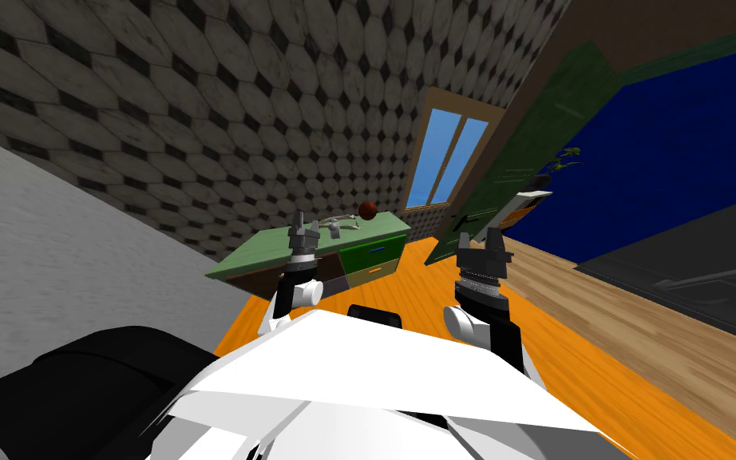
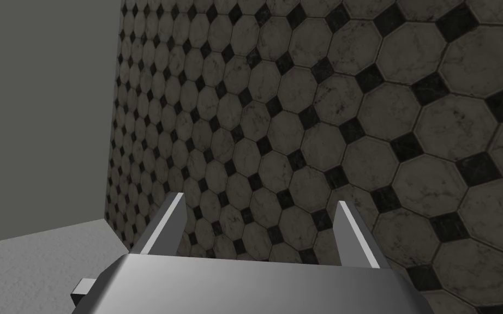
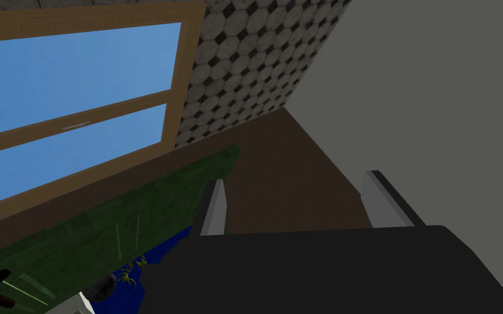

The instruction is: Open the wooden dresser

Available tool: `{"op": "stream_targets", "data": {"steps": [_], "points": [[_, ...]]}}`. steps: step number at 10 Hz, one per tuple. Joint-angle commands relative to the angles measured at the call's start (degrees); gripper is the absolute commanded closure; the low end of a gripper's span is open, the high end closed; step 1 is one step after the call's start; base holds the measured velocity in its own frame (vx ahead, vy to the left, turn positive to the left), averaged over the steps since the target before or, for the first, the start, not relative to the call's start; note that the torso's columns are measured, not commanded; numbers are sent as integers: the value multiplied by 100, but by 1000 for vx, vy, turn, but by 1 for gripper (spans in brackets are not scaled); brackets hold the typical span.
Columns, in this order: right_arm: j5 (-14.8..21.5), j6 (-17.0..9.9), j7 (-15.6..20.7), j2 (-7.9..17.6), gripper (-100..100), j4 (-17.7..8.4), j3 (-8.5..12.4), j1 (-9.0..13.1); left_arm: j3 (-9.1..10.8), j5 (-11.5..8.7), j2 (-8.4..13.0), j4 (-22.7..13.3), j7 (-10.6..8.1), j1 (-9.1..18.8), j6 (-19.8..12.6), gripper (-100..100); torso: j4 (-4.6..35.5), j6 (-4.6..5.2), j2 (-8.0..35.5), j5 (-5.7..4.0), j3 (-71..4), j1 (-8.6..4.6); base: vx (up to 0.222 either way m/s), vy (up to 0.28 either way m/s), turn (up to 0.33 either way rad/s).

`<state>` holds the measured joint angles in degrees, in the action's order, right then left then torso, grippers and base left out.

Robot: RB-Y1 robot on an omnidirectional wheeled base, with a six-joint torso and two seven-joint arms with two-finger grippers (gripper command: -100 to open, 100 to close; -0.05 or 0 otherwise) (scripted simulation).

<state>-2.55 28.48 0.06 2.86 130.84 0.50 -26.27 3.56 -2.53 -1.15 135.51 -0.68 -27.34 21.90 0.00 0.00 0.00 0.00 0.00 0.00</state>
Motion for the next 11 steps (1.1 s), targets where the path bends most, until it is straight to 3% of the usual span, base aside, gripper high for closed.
{"op": "stream_targets", "data": {"steps": [1, 9, 10, 11], "points": [[0, 0, 0, 0, 0, 0, 0, 0, 0, 0, 0, 0, 0, 0, 0, 0, 235, 0, 232, 0, -467, 0, 0, 0, 0], [0, 1, 0, 0, 0, 2, 0, 0, 0, 0, 0, 2, 0, 0, 1, 0, 3537, 0, 3539, 0, -7073, 0, 0, 0, 0], [0, 1, 0, 0, 0, 2, 0, 0, 12, -2, 257, -87, 2, 14, 16, -100, 3960, 0, 3962, 0, -7919, 0, 17, -21, 11], [0, 0, 0, 0, 0, 0, 0, 0, 24, -5, 424, -171, 3, 26, 32, -100, 4148, 0, 4151, -1, -8315, -5, 35, -46, 18]]}}
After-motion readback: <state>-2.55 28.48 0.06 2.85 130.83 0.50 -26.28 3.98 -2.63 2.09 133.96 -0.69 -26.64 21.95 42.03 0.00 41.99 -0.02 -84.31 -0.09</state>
